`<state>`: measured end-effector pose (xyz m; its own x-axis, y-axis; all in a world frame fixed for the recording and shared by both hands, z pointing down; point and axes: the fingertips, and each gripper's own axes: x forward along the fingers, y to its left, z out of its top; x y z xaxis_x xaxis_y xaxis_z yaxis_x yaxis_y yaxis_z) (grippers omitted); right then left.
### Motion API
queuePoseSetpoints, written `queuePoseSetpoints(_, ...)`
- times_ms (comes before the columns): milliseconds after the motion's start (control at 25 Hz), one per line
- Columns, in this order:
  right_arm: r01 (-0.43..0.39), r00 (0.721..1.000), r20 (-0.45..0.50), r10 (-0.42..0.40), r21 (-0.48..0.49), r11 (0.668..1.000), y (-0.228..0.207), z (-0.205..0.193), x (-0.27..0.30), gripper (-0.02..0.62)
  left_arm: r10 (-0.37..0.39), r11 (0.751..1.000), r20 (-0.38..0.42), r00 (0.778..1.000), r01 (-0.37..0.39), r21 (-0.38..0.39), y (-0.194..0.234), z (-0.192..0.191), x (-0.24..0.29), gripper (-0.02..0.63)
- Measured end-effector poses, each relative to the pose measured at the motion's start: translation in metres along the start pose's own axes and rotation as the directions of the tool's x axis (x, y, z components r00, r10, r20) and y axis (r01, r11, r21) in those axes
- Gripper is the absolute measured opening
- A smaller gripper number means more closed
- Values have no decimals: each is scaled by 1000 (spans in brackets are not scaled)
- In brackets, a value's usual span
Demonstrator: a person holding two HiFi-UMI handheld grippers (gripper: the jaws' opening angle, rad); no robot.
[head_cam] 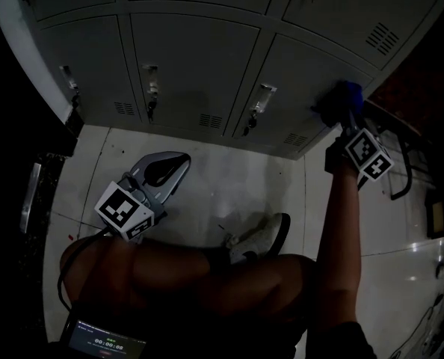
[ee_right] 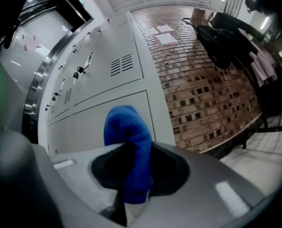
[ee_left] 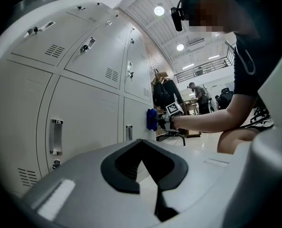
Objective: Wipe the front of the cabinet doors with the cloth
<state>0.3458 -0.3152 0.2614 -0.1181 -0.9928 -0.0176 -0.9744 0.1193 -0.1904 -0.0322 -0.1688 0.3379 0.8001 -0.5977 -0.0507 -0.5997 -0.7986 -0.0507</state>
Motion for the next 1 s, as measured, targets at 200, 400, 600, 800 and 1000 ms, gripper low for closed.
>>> queuePoseSetpoints(200, 82, 997, 11, -82, 29, 996, -30, 4, -9, 81, 0, 1000, -4, 1000, 0, 0, -1, -1, 0, 6)
queuePoseSetpoints(400, 121, 992, 15, -122, 66, 990, -43, 2, -15, 81, -2, 1000, -3, 1000, 2, 4, -1, 0, 0, 5)
queuePoseSetpoints(600, 19, 1000, 21, -20, 52, 998, -1, 3, -14, 81, 2, 1000, -7, 1000, -2, 6, 0, 0, 0, 6)
queuePoseSetpoints(800, -155, 988, -6, 155, 10, 988, 82, -11, -3, 81, -3, 1000, -4, 1000, 3, 10, -3, 2, 0, 5)
queuePoseSetpoints(1000, -276, 957, -102, 272, -25, 961, 152, -60, 12, 81, -6, 1000, 6, 1000, 6, 10, -5, 5, 0, 6)
